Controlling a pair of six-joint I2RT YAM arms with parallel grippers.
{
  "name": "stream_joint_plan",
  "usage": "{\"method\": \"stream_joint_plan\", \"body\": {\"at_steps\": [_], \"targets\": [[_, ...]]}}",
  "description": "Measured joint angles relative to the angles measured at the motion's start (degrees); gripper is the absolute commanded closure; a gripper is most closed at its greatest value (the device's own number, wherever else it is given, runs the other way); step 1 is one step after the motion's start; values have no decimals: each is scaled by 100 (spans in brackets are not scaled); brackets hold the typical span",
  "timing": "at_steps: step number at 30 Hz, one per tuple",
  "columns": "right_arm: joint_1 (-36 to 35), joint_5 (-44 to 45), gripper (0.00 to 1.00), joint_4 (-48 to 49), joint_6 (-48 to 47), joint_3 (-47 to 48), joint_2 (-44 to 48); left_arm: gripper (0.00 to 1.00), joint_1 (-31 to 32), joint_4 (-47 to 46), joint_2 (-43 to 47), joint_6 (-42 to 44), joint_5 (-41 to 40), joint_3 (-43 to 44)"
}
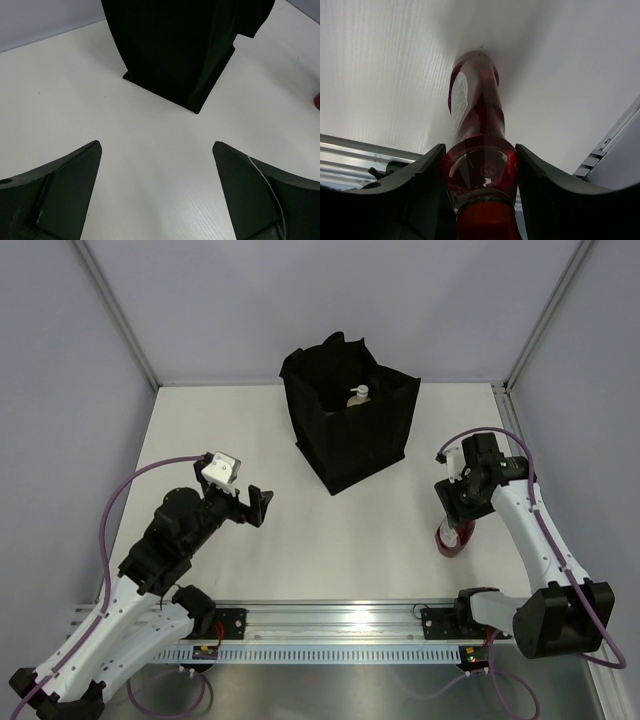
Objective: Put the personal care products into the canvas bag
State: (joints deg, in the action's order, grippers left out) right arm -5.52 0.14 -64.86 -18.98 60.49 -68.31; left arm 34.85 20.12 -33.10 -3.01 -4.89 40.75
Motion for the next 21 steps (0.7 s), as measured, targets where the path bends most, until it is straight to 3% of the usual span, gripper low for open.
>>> {"method": "stream_joint_plan", "body": {"at_steps": [3,6,12,21], "targets": [[0,22,87,31,13,-20,33,1,0,-2,0,0,0,0],[0,24,100,37,7,-22,72,1,0,0,2,0,0,0],[-2,-262,100,-199,-90,422,308,1,0,-2,2,0,0,0],[-4,-1467,100,-544,-120,2994,170,1,0,-2,2,2,-7,0]]}}
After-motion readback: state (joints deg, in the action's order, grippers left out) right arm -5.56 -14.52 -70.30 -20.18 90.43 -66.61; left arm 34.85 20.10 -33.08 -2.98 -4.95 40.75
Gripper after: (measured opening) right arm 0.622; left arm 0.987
